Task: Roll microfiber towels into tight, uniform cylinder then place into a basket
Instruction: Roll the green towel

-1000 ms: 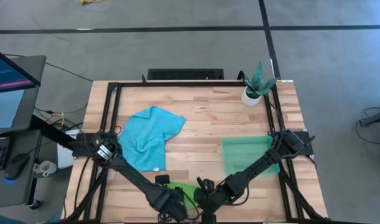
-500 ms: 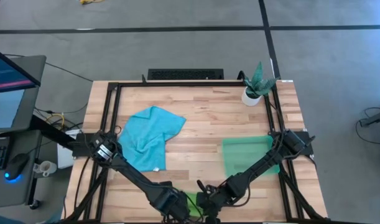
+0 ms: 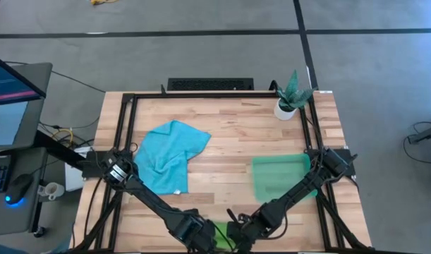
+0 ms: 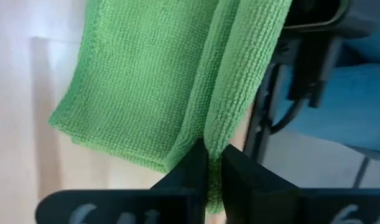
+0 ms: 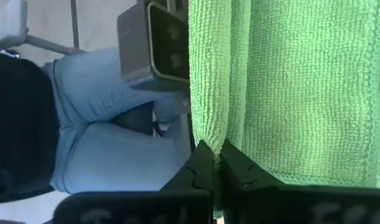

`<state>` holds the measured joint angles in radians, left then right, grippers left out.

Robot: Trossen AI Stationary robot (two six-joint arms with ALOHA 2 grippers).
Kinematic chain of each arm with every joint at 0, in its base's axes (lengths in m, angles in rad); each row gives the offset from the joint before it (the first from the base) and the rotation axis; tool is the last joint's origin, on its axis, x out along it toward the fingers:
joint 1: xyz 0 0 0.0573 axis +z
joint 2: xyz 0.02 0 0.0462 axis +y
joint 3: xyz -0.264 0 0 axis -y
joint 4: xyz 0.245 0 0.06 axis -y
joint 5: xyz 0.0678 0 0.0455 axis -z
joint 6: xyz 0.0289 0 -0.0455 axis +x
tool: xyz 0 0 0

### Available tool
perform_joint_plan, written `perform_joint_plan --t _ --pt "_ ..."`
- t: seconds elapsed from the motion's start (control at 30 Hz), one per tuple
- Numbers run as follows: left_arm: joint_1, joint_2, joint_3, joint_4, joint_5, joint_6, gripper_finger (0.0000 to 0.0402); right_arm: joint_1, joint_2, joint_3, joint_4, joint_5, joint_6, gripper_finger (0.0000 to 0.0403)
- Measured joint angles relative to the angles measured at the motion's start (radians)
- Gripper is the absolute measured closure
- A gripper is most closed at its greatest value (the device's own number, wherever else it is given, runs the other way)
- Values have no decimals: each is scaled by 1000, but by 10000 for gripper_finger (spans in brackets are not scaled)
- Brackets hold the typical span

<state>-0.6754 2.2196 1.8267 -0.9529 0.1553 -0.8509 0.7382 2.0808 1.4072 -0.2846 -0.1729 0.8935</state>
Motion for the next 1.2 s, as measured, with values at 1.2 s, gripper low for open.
perform_joint_plan --t 1.2 --pt "18 0 -98 79 -88 265 384 -45 -13 28 -114 17 -93 387"
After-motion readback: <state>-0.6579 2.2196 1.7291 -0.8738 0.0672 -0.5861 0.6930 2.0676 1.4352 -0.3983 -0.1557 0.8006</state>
